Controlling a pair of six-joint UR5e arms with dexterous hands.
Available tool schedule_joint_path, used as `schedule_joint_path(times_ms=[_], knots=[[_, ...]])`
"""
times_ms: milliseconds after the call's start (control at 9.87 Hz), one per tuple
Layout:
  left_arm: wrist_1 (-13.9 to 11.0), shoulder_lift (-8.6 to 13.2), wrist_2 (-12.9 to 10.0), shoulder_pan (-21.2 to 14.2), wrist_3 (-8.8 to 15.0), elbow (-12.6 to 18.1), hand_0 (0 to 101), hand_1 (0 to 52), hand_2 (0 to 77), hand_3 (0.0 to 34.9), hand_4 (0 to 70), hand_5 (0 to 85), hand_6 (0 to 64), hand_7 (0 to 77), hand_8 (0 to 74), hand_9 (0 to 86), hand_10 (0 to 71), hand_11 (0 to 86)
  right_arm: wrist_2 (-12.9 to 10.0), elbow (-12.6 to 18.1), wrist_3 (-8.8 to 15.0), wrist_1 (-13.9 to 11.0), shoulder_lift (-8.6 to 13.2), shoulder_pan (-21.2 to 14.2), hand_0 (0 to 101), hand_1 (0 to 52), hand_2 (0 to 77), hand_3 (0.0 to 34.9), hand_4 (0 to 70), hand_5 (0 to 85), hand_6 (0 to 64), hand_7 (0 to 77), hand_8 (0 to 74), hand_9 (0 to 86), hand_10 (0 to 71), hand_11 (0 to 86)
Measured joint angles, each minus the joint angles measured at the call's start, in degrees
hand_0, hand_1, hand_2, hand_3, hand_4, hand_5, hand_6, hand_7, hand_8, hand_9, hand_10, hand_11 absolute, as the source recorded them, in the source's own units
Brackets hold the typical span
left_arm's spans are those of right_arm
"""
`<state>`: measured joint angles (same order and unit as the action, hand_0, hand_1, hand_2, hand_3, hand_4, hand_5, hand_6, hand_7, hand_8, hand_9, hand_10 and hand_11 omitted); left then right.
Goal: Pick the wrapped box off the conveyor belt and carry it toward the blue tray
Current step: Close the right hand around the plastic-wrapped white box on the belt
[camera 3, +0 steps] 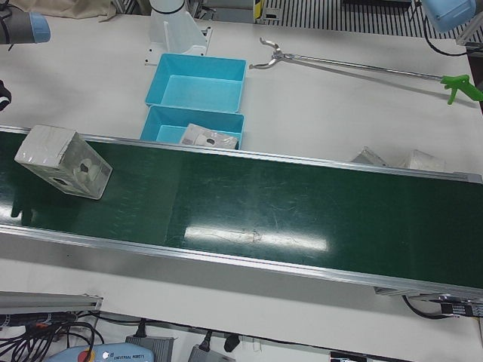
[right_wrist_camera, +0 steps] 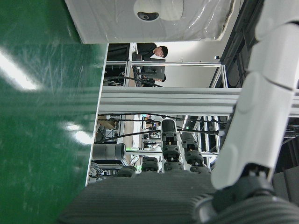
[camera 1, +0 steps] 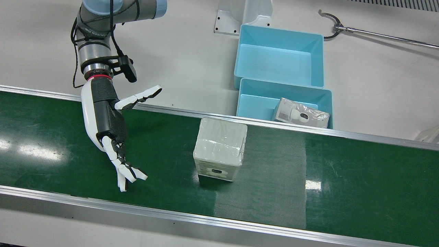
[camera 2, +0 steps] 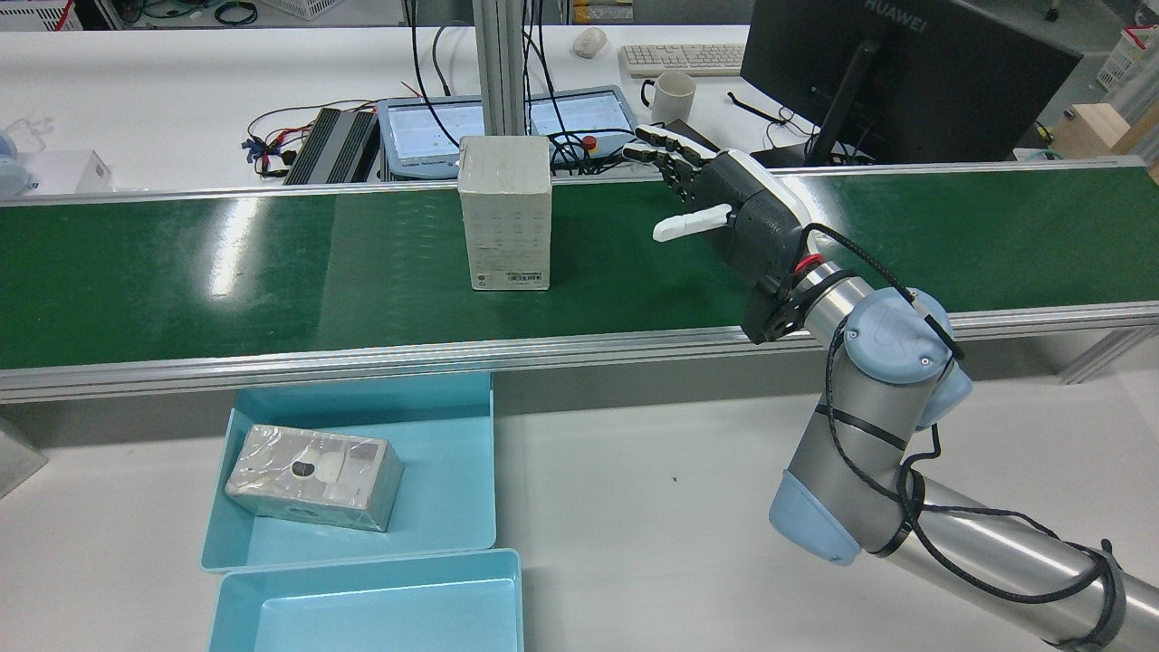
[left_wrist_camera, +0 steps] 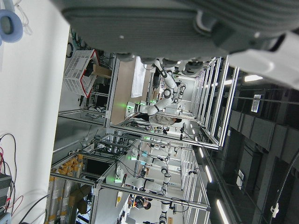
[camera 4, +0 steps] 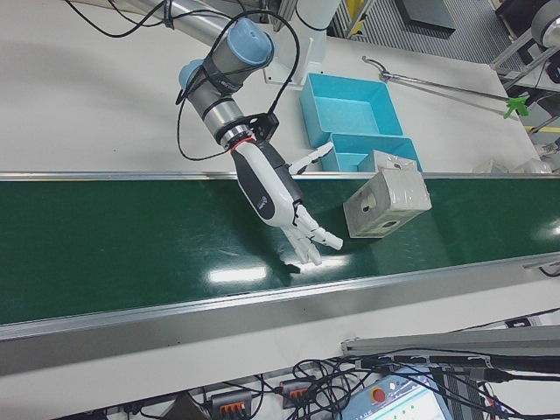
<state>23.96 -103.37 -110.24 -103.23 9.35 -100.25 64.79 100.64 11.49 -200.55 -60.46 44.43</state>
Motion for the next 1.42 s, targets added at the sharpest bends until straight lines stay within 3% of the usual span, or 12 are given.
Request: schedule_joint_path(times_ms=[304, 405, 709, 912, 1115, 1216, 1318, 1419], knots=[[0.0, 0.0, 0.0, 0.0, 0.0, 0.0, 0, 0.0, 1.1, 0.0, 0.0, 1.1, 0.5, 0.5, 0.5, 0.5, 0.5, 0.5, -0.16, -0.69, 0.0, 1.98, 0.02, -0.17, 44, 9.3, 6.5, 0.0, 9.3, 12.0, 6.0, 18.0, 2.7, 3.8, 0.0, 1.1], [0.0, 0.0, 0.0, 0.0, 0.0, 0.0, 0, 0.0, 1.1, 0.0, 0.0, 1.1, 0.0, 0.5, 0.5, 0.0, 0.0, 0.5, -0.21, -0.75, 0.11, 2.12, 0.15, -0.24, 48, 18.0, 10.9, 0.0, 9.8, 13.6, 7.6, 19.6, 4.9, 5.4, 0.0, 1.1], [0.0, 0.0, 0.0, 0.0, 0.0, 0.0, 0, 0.0, 1.1, 0.0, 0.0, 1.1, 0.5, 0.5, 0.5, 0.0, 0.5, 0.5, -1.53, -1.32, 0.56, 1.91, 1.28, -1.06, 50, 17.5, 13.6, 0.0, 9.8, 13.6, 7.6, 19.6, 4.9, 3.8, 0.0, 1.1], [0.0, 0.0, 0.0, 0.0, 0.0, 0.0, 0, 0.0, 1.1, 0.0, 0.0, 1.1, 0.5, 0.5, 0.5, 0.5, 0.0, 0.5, -2.26, -3.02, 0.63, 1.84, 2.85, -1.83, 49, 15.8, 10.9, 0.2, 6.5, 11.5, 4.9, 17.5, 2.7, 2.2, 0.0, 1.1], [0.0, 0.0, 0.0, 0.0, 0.0, 0.0, 0, 0.0, 1.1, 0.0, 0.0, 1.1, 0.0, 0.5, 0.5, 0.5, 0.5, 0.5, -2.48, -5.53, 0.74, 1.83, 5.02, -2.41, 49, 15.8, 11.4, 4.1, 6.5, 12.0, 4.9, 15.8, 2.7, 2.2, 0.0, 1.1], [0.0, 0.0, 0.0, 0.0, 0.0, 0.0, 0, 0.0, 1.1, 0.0, 0.0, 1.1, 0.5, 0.5, 0.5, 0.5, 0.5, 0.5, -2.56, -6.81, 0.9, 1.83, 6.28, -2.6, 50, 17.5, 13.6, 3.4, 8.7, 13.6, 6.0, 19.6, 4.4, 2.2, 0.0, 1.1], [0.0, 0.0, 0.0, 0.0, 0.0, 0.0, 0, 0.0, 1.1, 0.0, 0.0, 1.1, 0.0, 0.5, 0.5, 0.0, 0.0, 0.5, -2.87, -7.94, 1.07, 1.83, 7.61, -2.72, 54, 26.7, 20.2, 1.1, 13.1, 20.2, 6.0, 19.6, 4.4, 2.2, 0.0, 1.1], [0.0, 0.0, 0.0, 0.0, 0.0, 0.0, 0, 0.0, 1.1, 0.0, 0.0, 1.1, 0.5, 0.5, 0.5, 0.0, 0.0, 0.5, -3.29, -8.63, 1.16, 1.81, 8.48, -2.81, 54, 26.7, 20.2, 1.1, 13.1, 20.2, 12.0, 28.4, 6.5, 10.4, 0.0, 1.1]])
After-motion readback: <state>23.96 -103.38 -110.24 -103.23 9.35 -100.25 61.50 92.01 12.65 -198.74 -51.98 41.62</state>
